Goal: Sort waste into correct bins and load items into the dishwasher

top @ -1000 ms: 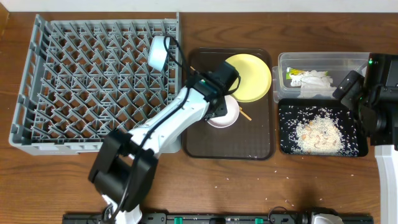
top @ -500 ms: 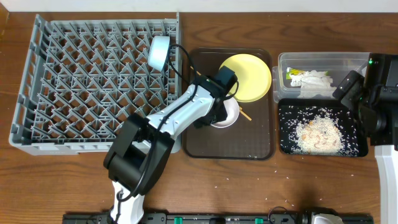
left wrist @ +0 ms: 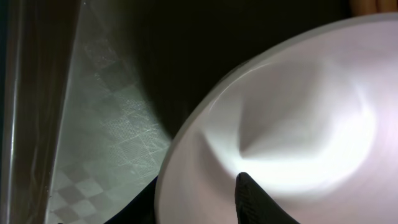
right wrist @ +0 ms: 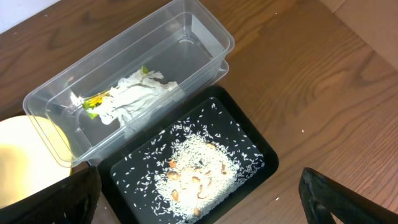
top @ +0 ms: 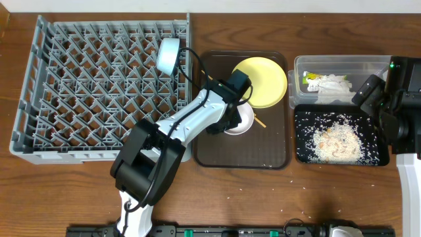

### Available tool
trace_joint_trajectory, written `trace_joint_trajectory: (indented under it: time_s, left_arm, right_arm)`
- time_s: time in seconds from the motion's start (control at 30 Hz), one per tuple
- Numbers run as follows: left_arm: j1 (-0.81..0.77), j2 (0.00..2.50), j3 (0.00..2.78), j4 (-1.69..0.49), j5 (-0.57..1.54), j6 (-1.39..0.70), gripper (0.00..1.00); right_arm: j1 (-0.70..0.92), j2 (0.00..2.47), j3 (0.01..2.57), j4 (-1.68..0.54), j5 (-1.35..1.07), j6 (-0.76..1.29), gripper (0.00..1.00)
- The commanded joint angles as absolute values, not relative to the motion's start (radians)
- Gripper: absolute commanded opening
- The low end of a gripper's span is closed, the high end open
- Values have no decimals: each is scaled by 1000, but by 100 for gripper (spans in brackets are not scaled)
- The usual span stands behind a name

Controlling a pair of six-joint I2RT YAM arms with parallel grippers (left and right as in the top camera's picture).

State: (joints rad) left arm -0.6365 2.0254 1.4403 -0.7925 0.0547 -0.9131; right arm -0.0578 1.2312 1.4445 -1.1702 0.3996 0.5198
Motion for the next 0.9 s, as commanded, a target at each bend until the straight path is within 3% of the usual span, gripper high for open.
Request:
trace_joint_trajectory:
  time_s: [0.0,0.33,0.4,0.47,0.87]
  left_arm:
    - [-631,2035,1423,-790,60,-949,34]
    - [-631,2049,1408,-779,60,-1050,27]
    - [-631,2052,1408,-776,60,-1050,22]
    - [-631,2052,1408,-776,60,-1050,8]
    - [-622,2005,1411,-775,57,-961,7]
  right_arm:
    - [-61,1230,1449,-1171,410,538,99]
    - [-61,1230,1449,-1171,410,538,99]
    - [-61,1231,1449,-1171,410,538,99]
    - [-61,1230,1449,-1171,410,538,99]
    - [-61,1230,1449,-1171,410,538,99]
